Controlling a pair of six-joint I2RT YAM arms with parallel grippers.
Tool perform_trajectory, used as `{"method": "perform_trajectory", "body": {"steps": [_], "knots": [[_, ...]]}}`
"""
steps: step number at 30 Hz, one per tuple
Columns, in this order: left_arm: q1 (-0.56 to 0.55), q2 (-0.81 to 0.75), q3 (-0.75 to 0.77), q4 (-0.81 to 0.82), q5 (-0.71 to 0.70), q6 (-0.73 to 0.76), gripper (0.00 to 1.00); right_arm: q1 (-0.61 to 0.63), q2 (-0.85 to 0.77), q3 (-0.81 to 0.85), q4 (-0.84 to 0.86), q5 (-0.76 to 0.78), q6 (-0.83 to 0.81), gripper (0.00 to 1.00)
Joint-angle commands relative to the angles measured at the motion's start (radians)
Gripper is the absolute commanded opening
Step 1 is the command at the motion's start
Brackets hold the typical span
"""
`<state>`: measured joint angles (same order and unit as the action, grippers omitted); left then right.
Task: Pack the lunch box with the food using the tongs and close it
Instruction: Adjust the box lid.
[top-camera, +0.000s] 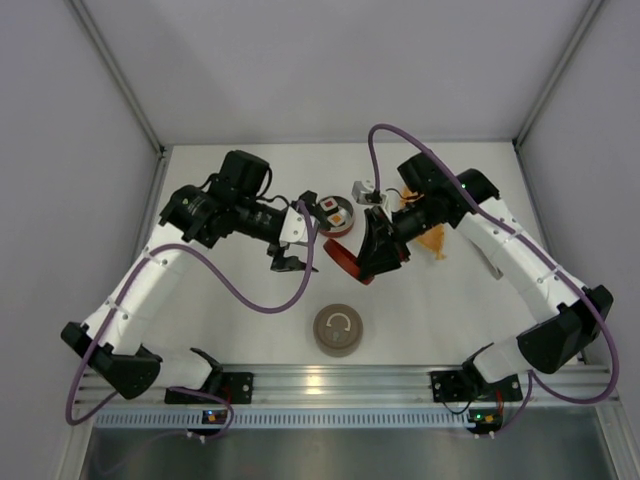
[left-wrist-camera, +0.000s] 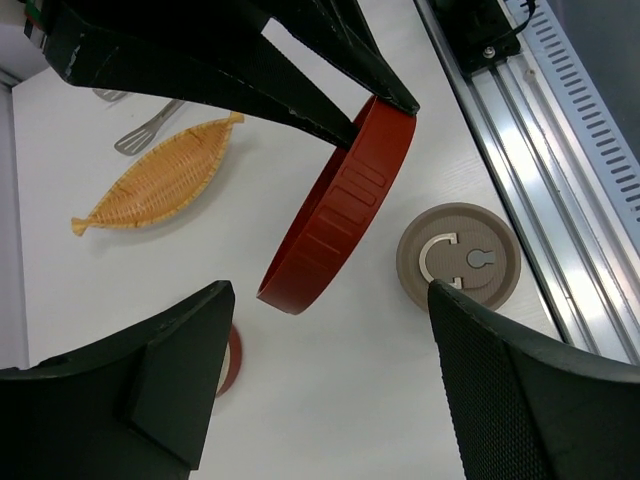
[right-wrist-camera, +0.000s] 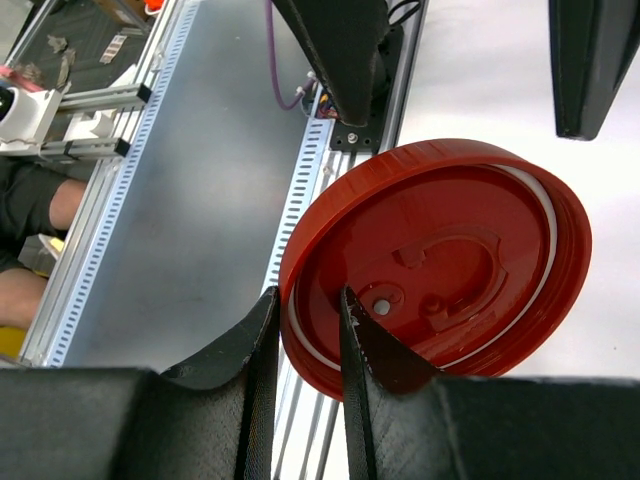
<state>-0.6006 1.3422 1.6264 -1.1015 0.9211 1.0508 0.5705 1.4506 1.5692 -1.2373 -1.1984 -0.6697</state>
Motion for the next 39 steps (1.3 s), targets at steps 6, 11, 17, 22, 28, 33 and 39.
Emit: {"method": "perform_trajectory", "body": {"steps": [6,11,17,22,28,33,39], "knots": [[-0.057,0.017,0.006,0.020,-0.033,0.037,0.75,0.046,-0.018,0.034,-0.050,-0.056,-0.045,0.00],[-0.094,0.028,0.004,0.023,-0.047,0.035,0.72,0.051,-0.015,0.041,-0.060,-0.069,-0.051,0.00],[-0.136,0.040,0.003,0.005,-0.071,0.045,0.56,0.051,-0.006,0.051,-0.073,-0.073,-0.061,0.00],[-0.139,0.038,0.003,-0.003,-0.076,0.025,0.40,0.049,0.001,0.046,-0.073,-0.055,-0.061,0.00],[-0.139,0.014,-0.031,0.029,-0.091,-0.103,0.02,0.042,-0.002,0.005,0.002,-0.018,0.011,0.14],[-0.139,-0.032,-0.086,0.087,-0.088,-0.240,0.00,0.029,-0.022,-0.011,0.104,0.066,0.120,0.67],[-0.131,-0.035,-0.095,0.166,-0.206,-0.426,0.00,0.002,-0.015,-0.009,0.096,0.086,0.174,0.99]]}}
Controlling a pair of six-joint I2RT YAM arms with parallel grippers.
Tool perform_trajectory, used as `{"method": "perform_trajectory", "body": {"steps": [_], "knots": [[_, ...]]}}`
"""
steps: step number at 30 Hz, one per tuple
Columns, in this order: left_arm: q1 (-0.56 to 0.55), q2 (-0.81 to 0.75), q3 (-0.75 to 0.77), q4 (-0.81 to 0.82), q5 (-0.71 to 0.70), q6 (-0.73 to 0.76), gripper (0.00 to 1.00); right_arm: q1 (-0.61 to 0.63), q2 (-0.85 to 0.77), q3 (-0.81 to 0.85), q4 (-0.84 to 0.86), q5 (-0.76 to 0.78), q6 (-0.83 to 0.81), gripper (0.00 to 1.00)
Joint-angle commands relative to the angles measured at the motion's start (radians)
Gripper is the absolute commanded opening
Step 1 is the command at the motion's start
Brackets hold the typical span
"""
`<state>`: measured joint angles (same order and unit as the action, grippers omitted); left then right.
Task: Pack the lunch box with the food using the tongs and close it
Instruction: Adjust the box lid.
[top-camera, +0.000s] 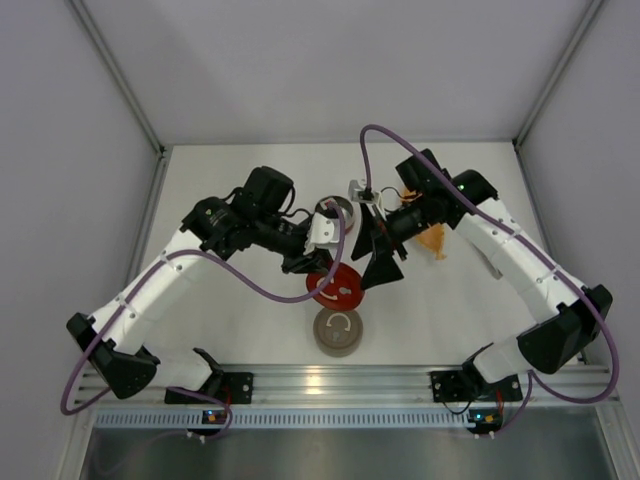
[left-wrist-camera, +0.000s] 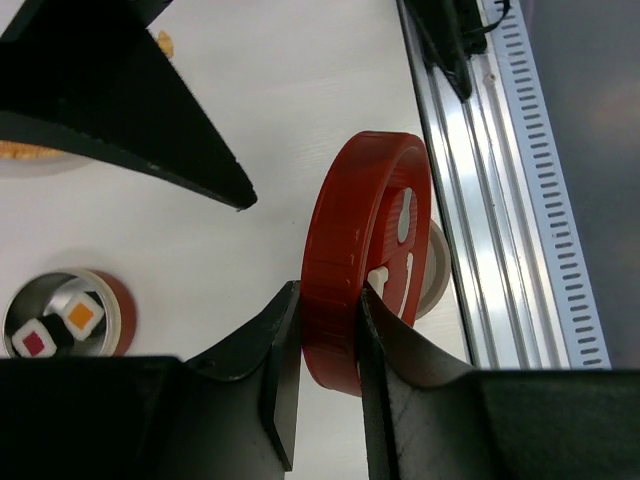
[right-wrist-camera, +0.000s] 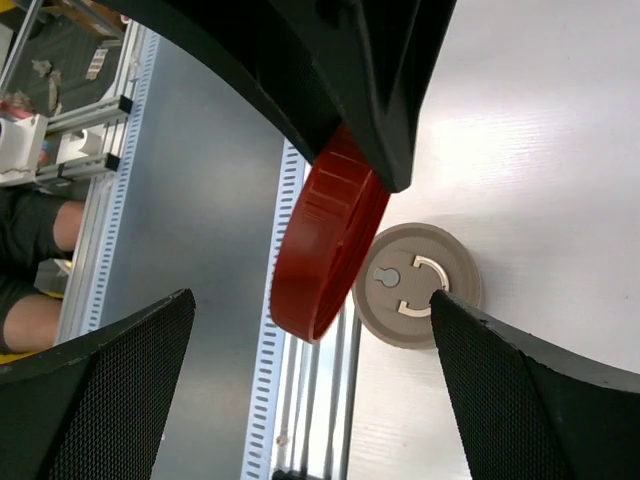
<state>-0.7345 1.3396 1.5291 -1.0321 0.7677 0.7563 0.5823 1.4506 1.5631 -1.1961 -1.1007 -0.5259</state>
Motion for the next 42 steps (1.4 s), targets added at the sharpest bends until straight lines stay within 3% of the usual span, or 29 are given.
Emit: {"method": "perform_trajectory", "body": {"steps": [1,9,11,12,15,20,23,24,26,27,28,30,31,33,34,37,39,42], "knots": [[0.013,-0.033,0.003,0.124,-0.064,-0.150,0.00,-0.010,-0.016,-0.009,0.053,-0.017,0.032,0.99],[0.035,-0.008,0.005,0.236,-0.157,-0.327,0.00,-0.010,-0.041,-0.144,0.291,0.067,0.242,0.98],[0.038,-0.003,0.002,0.244,-0.145,-0.341,0.00,-0.010,-0.032,-0.135,0.300,0.058,0.251,0.90],[0.038,0.001,0.003,0.245,-0.137,-0.351,0.00,-0.010,-0.023,-0.135,0.308,0.058,0.257,0.78],[0.038,0.009,0.008,0.254,-0.111,-0.379,0.00,-0.009,-0.015,-0.132,0.329,0.056,0.279,0.61],[0.038,0.021,0.012,0.238,-0.081,-0.370,0.00,-0.010,0.005,-0.118,0.328,0.047,0.282,0.60],[0.038,0.032,0.019,0.218,-0.071,-0.358,0.00,-0.009,0.007,-0.115,0.328,0.047,0.280,0.47],[0.040,0.033,0.020,0.215,-0.071,-0.356,0.00,-0.010,0.010,-0.115,0.329,0.045,0.283,0.35],[0.038,0.027,0.014,0.222,-0.073,-0.354,0.00,-0.009,0.010,-0.117,0.328,0.044,0.285,0.23],[0.038,0.023,0.011,0.224,-0.076,-0.357,0.00,-0.009,0.011,-0.121,0.329,0.042,0.290,0.06],[0.041,0.023,0.011,0.228,-0.077,-0.364,0.01,-0.009,0.010,-0.123,0.331,0.045,0.291,0.00],[0.056,0.012,0.009,0.256,-0.076,-0.405,0.26,-0.012,0.005,-0.130,0.329,0.041,0.293,0.00],[0.093,0.007,0.008,0.273,-0.074,-0.429,0.52,-0.018,0.002,-0.135,0.343,0.030,0.299,0.00],[0.163,-0.011,0.016,0.343,-0.048,-0.538,0.76,-0.041,-0.004,-0.146,0.363,0.004,0.325,0.00],[0.281,-0.020,0.026,0.421,0.040,-0.652,0.96,-0.089,-0.004,-0.149,0.398,-0.029,0.342,0.00],[0.506,-0.030,0.034,0.555,0.210,-0.840,0.98,-0.230,-0.010,-0.149,0.531,-0.071,0.530,0.00],[0.547,-0.028,0.058,0.586,0.237,-0.904,0.98,-0.324,-0.027,-0.191,0.805,-0.033,0.814,0.00],[0.544,-0.042,0.010,0.680,0.269,-0.994,0.98,-0.372,-0.059,-0.294,1.151,0.034,1.071,0.00]]}}
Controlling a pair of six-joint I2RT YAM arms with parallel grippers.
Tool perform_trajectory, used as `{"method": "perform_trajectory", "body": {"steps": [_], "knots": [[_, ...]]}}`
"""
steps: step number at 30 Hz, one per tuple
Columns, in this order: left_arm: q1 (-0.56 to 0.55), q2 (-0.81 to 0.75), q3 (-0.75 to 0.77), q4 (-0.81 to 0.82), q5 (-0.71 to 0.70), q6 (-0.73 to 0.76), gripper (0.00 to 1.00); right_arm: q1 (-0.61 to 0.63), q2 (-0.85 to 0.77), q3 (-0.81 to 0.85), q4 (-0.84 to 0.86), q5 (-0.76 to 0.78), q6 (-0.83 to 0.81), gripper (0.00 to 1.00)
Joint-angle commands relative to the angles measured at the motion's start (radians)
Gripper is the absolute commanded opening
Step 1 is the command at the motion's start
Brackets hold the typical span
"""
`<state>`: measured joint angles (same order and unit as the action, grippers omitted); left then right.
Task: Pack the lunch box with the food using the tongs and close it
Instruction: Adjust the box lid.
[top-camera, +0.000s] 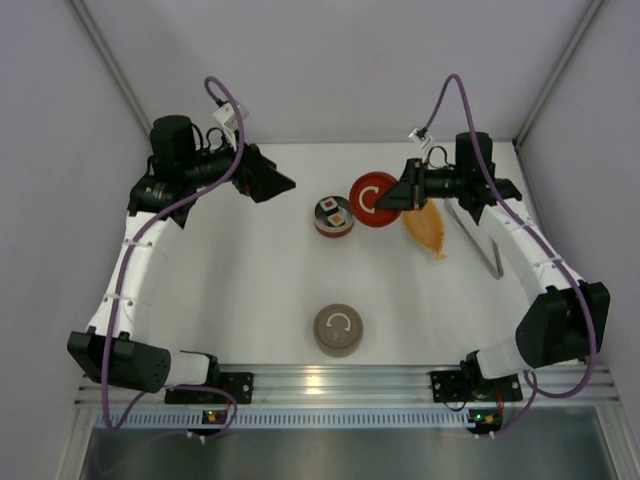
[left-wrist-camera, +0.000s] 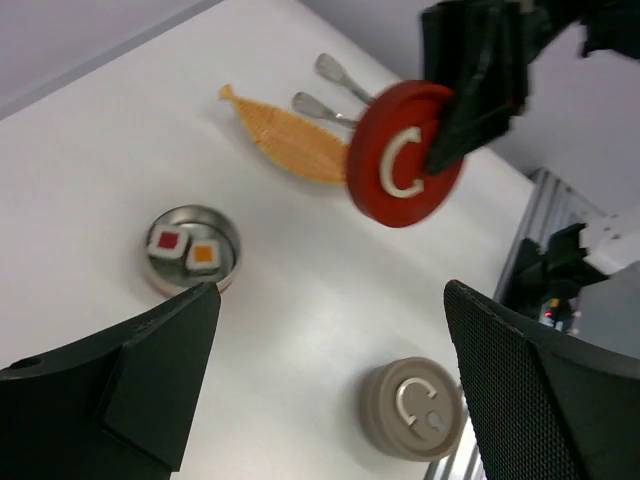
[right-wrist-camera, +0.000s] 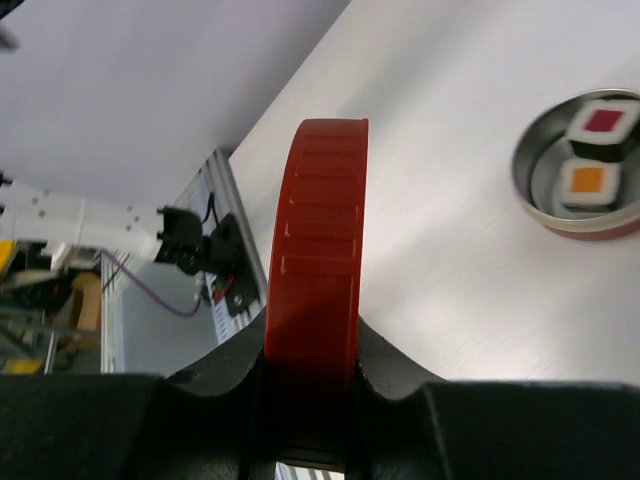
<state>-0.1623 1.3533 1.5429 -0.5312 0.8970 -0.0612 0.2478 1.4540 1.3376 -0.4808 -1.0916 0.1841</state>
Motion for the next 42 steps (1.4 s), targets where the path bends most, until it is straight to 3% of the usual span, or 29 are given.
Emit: {"method": "perform_trajectory", "body": {"steps": [1,2,5,9,14,17,26,42], "knots": [[-0.032,-0.057,-0.030,0.215,0.157,-0.219,0.98,-0.041,-0.073,-0.096,0.506,0.048,0.398,0.00],[-0.042,-0.049,-0.055,0.244,0.175,-0.282,0.98,-0.039,-0.084,-0.121,0.625,0.070,0.429,0.00],[-0.120,-0.025,-0.087,0.241,0.134,-0.264,0.95,-0.019,-0.118,-0.208,0.754,0.150,0.541,0.00],[-0.239,0.018,-0.079,0.238,0.062,-0.258,0.91,0.010,-0.119,-0.199,0.742,0.194,0.554,0.00],[-0.253,0.079,-0.079,0.284,0.022,-0.308,0.80,0.033,-0.127,-0.224,0.765,0.205,0.586,0.00],[-0.276,0.096,-0.083,0.309,0.005,-0.316,0.78,0.044,-0.127,-0.256,0.777,0.216,0.588,0.00],[-0.316,0.136,-0.061,0.298,-0.064,-0.301,0.77,0.070,-0.118,-0.264,0.754,0.240,0.572,0.00],[-0.367,0.182,0.003,0.214,-0.208,-0.209,0.84,0.131,-0.122,-0.233,0.647,0.274,0.471,0.00]]}}
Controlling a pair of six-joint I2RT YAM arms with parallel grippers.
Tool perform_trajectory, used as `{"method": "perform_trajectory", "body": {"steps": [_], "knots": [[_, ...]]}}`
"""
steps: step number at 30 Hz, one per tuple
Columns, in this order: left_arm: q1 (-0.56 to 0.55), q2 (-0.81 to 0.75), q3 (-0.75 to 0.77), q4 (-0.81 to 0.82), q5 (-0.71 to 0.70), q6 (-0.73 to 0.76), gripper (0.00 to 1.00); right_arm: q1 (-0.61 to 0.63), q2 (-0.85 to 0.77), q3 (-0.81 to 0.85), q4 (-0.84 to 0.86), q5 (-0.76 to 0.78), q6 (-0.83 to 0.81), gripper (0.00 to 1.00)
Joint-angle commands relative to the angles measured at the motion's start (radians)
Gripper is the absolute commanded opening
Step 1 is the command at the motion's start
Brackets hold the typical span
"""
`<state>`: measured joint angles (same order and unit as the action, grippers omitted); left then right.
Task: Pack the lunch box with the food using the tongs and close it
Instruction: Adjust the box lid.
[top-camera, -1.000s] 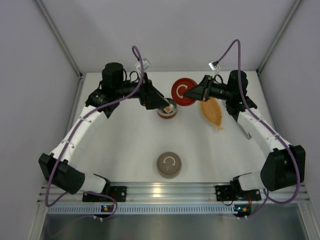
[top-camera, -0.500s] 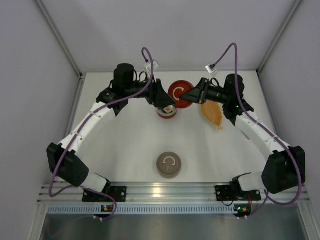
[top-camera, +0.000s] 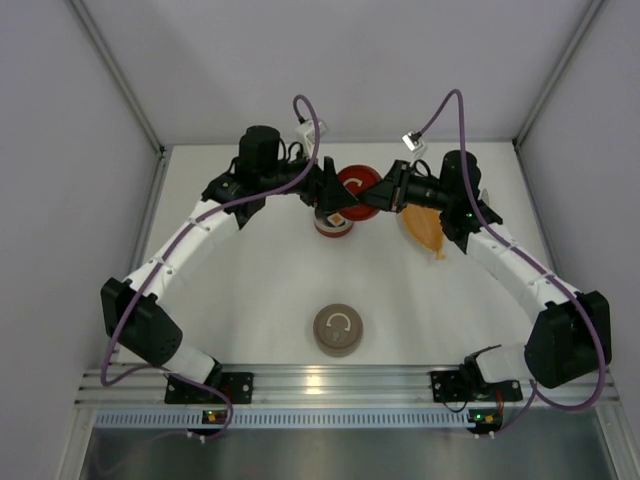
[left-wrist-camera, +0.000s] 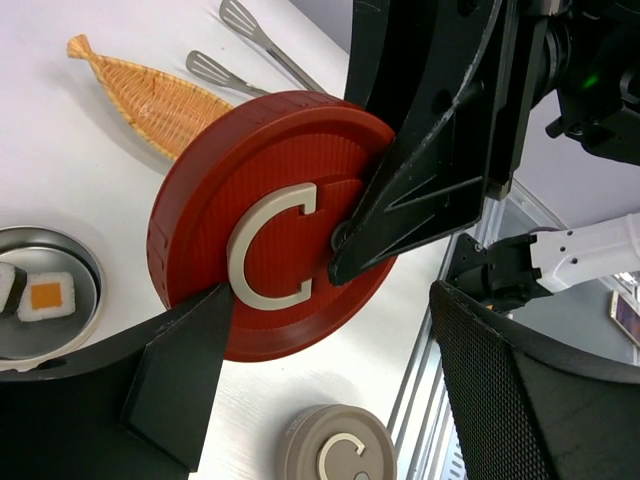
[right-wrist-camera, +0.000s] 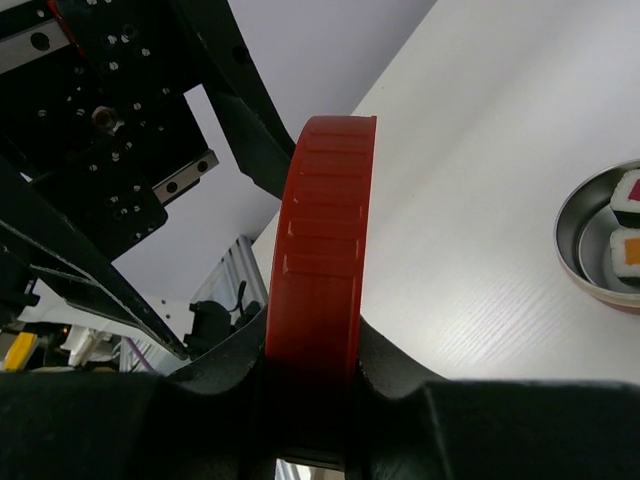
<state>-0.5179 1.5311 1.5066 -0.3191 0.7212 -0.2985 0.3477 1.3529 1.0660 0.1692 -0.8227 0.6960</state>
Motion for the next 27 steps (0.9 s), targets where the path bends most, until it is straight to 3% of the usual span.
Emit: {"method": "perform_trajectory", "body": {"steps": [1,5,16,24,27], "knots": [[-0.014,0.007,0.040,0.002,-0.029,0.029,0.84,0.033,-0.020,0.038,-0.002,0.004,-0.041,0.00],[-0.021,0.014,0.032,0.035,0.050,-0.007,0.81,0.033,-0.012,0.042,0.004,-0.004,-0.039,0.00],[-0.028,-0.046,-0.028,0.224,0.314,-0.128,0.56,0.031,-0.012,-0.021,0.188,-0.095,0.033,0.00],[-0.041,-0.083,-0.032,0.258,0.359,-0.137,0.50,0.031,-0.012,0.005,0.176,-0.085,-0.004,0.00],[-0.042,-0.094,-0.052,0.346,0.376,-0.192,0.50,0.031,-0.012,0.009,0.153,-0.081,-0.024,0.00]]}}
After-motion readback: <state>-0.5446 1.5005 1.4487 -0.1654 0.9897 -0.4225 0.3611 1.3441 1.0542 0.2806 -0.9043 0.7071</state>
